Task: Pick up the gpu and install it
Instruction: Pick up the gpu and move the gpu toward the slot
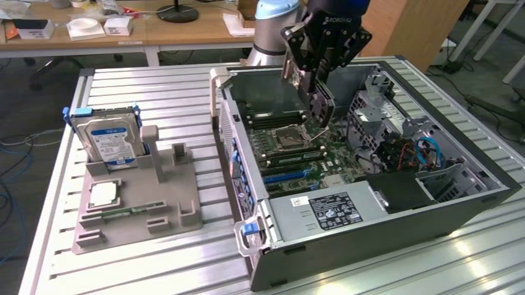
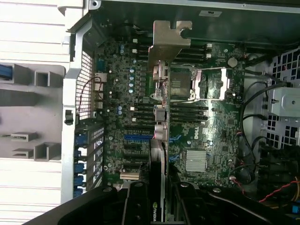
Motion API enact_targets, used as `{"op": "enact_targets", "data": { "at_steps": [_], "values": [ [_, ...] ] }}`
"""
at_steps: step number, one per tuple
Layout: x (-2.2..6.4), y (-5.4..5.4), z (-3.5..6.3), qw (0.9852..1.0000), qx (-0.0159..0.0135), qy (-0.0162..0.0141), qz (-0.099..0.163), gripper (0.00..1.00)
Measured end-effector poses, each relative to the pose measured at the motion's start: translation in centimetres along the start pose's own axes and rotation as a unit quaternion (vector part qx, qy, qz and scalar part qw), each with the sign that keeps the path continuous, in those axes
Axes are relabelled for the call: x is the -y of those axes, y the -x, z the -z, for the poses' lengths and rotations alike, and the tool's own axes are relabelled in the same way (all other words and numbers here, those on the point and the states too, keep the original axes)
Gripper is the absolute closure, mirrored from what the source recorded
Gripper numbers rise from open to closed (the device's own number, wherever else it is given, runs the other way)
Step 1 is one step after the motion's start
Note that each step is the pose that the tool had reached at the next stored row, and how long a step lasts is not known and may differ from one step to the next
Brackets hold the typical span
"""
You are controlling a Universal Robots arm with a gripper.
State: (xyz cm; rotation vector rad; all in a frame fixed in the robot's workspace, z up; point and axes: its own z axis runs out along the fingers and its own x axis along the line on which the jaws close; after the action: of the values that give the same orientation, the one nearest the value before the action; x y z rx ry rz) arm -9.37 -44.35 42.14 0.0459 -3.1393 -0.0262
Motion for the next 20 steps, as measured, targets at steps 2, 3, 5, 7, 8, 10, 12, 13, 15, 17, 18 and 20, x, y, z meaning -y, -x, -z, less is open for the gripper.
{"op": "enact_targets", "data": {
  "at_steps": [2,3,5,7,8,10,12,13,15,17,18,20],
  "values": [
    [0.01,0.2,0.00,1.0000,-0.0001,0.0000,0.000,0.74],
    [0.01,0.3,0.00,1.0000,-0.0001,0.0000,0.000,0.74],
    [0.02,0.4,0.00,1.0000,-0.0002,0.0000,0.000,0.74],
    [0.03,0.6,0.00,1.0000,-0.0002,0.0000,0.000,0.74],
    [0.04,0.7,0.00,1.0000,-0.0002,0.0000,0.000,0.74],
    [0.04,0.8,0.00,1.0000,-0.0003,0.0000,0.000,0.74],
    [0.05,1.0,0.00,1.0000,-0.0003,0.0000,0.000,0.74],
    [0.06,1.1,0.00,1.0000,-0.0003,0.0000,0.000,0.74],
    [0.07,1.2,0.01,1.0000,-0.0004,0.0000,0.000,0.74],
    [0.07,1.4,0.01,1.0000,-0.0004,0.0000,0.000,0.74],
    [0.08,1.4,0.01,1.0000,-0.0005,0.0000,0.000,0.74],
    [0.09,1.6,0.00,1.0000,-0.0005,0.0000,0.000,0.74]
  ]
}}
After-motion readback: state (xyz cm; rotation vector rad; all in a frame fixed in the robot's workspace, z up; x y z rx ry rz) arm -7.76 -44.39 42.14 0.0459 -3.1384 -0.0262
